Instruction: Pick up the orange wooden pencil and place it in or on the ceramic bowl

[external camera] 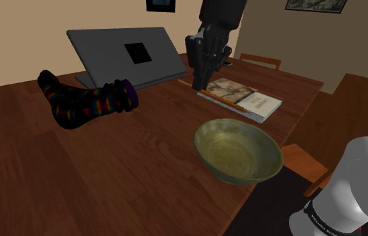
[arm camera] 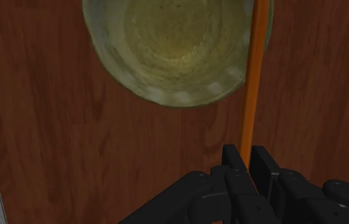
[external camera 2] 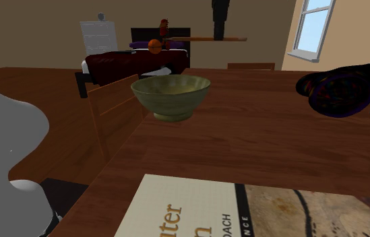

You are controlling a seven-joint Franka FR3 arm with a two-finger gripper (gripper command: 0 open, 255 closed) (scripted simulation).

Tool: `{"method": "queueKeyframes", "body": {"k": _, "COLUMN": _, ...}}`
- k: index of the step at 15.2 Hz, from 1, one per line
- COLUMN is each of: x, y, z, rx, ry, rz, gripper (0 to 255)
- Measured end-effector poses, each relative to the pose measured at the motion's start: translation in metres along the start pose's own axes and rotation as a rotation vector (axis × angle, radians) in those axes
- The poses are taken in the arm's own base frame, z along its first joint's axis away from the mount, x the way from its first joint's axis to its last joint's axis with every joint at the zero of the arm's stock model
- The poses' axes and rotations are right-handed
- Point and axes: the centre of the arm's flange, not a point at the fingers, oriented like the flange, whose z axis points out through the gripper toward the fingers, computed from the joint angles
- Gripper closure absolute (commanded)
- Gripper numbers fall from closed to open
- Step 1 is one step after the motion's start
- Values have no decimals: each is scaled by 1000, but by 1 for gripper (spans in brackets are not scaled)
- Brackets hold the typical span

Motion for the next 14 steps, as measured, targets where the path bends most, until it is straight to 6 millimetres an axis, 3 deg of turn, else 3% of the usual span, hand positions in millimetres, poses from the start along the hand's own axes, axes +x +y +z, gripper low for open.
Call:
{"method": "queueKeyframes", "body": {"k": 6, "x": -72, "y": 23, "z": -11, "rx": 0, "ry": 1, "rz": 0, "gripper": 255}}
{"method": "queueKeyframes", "body": {"k": 14, "x": -85, "y": 38, "z": 22, "rx": 0, "ry": 0, "rz": 0, "gripper": 255}}
